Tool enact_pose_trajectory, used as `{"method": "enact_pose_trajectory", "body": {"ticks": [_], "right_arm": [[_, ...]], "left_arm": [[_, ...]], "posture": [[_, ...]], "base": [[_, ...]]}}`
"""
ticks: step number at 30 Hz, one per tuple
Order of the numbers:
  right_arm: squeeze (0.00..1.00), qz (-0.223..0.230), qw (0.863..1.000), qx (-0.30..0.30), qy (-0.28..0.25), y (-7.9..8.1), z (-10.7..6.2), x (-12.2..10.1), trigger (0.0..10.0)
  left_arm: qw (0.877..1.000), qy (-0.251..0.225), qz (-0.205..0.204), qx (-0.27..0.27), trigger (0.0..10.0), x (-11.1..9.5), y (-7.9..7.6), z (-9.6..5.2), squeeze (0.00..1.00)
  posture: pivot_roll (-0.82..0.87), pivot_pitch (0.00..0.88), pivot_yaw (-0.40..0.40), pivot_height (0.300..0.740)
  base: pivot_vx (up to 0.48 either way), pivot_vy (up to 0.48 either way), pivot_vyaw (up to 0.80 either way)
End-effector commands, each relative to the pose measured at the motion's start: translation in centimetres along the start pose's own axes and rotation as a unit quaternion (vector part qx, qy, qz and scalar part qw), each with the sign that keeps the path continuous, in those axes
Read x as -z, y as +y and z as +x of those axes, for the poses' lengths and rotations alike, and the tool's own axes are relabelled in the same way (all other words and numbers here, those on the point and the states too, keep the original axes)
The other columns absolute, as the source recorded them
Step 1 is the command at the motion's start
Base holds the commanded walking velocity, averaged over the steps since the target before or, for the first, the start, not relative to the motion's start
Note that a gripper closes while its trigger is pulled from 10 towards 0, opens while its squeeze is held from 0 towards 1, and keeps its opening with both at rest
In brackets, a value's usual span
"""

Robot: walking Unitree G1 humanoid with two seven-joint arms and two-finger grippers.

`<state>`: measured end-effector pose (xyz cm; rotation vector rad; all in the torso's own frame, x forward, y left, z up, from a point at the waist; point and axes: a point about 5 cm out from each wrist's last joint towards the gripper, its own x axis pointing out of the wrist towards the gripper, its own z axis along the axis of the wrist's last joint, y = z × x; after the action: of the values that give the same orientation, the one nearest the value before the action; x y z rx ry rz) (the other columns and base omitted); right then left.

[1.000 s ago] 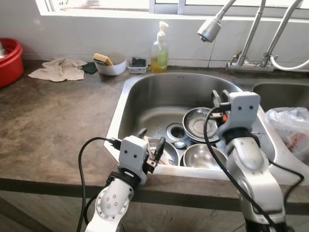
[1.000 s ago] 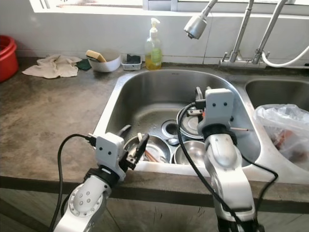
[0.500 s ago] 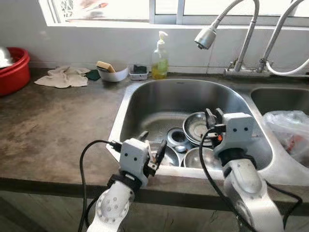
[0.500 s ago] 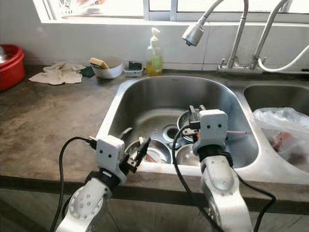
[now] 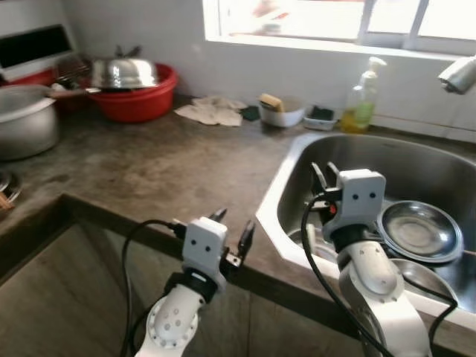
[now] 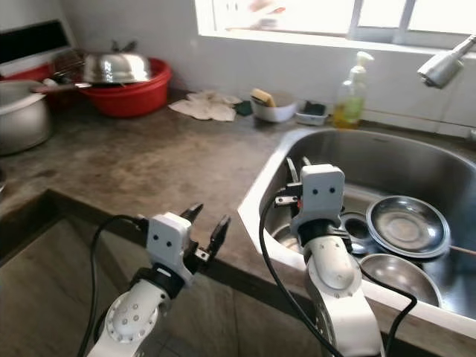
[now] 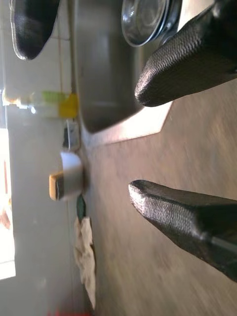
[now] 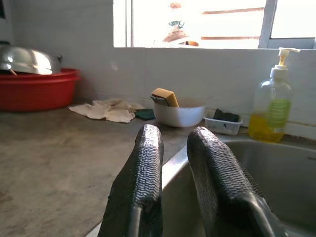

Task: Kitchen organization

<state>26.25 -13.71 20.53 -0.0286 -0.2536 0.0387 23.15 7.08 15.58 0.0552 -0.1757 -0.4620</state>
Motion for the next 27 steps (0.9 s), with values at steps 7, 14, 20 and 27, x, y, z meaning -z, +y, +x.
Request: {"method": "enact_pose_trajectory", "body": {"ticks": [7,14,20,27], "right_arm": [[0.0,0.007,1.0,-0.008,-0.005,0.45,0.39,-0.23,10.0],[0.0,0.011,1.0,-0.008,-0.003,0.52,0.43,-0.16,10.0],[0.0,0.014,1.0,-0.009,-0.001,0.61,0.43,-0.1,10.0],[0.0,0.016,1.0,-0.011,0.0,0.72,0.46,-0.07,10.0]], "left_arm": [[1.0,0.001,0.004,-0.005,10.0,-0.08,0.24,-0.07,0.0],[1.0,0.003,0.004,-0.004,10.0,-0.1,0.19,-0.11,0.0],[1.0,0.006,0.001,-0.006,10.0,-0.09,0.2,-0.16,0.0],[1.0,0.006,0.004,-0.005,10.0,-0.09,0.16,-0.19,0.0]], "posture": [[0.16,0.047,-0.029,0.74],[0.17,0.051,-0.03,0.74],[0.17,0.054,-0.031,0.74],[0.17,0.057,-0.033,0.74]], "base": [[0.0,0.388,0.8],[0.0,0.0,0.8],[0.0,0.238,0.8],[0.0,0.34,0.8]]}}
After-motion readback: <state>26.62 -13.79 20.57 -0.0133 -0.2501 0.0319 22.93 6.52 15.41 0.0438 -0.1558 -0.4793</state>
